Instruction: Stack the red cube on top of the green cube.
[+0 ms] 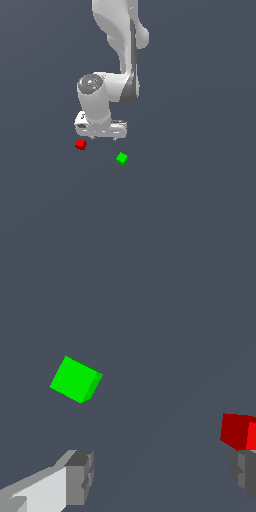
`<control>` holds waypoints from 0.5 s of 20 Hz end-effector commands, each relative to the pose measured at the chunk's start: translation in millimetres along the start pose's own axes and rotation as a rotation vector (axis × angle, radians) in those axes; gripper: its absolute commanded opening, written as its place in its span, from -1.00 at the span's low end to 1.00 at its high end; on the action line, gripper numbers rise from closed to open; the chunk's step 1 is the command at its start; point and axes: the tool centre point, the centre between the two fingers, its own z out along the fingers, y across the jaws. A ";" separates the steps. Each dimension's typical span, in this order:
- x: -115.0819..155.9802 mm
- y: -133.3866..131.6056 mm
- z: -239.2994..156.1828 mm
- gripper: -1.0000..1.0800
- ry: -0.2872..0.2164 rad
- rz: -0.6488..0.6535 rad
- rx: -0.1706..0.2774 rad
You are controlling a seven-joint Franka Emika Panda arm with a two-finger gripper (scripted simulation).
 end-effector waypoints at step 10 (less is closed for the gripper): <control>-19.1 121.9 46.0 0.92 0.024 0.078 0.013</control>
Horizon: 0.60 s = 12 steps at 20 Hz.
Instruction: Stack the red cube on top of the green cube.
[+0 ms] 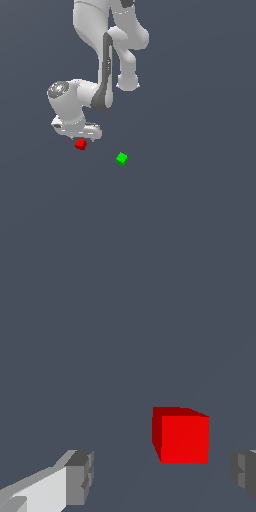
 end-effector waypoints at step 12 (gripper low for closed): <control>-2.1 27.8 16.0 0.92 0.006 0.017 0.005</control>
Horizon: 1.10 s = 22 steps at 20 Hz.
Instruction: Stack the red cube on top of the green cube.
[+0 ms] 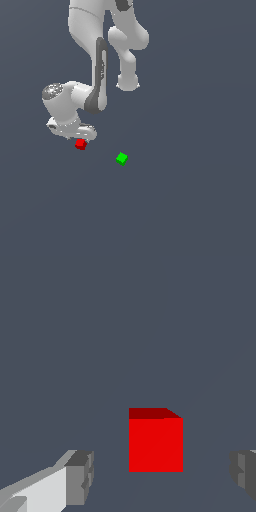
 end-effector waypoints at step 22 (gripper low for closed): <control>0.5 0.7 48.1 -1.00 0.000 -0.001 0.001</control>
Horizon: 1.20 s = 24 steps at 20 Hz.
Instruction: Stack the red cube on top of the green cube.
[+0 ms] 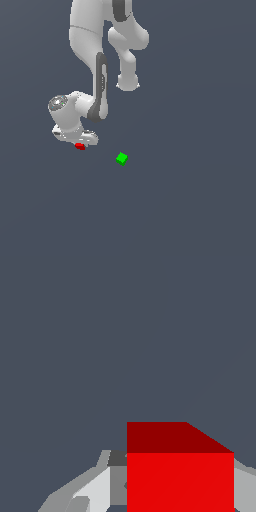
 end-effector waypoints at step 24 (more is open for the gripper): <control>-0.8 -0.3 -94.2 -1.00 0.001 0.000 0.000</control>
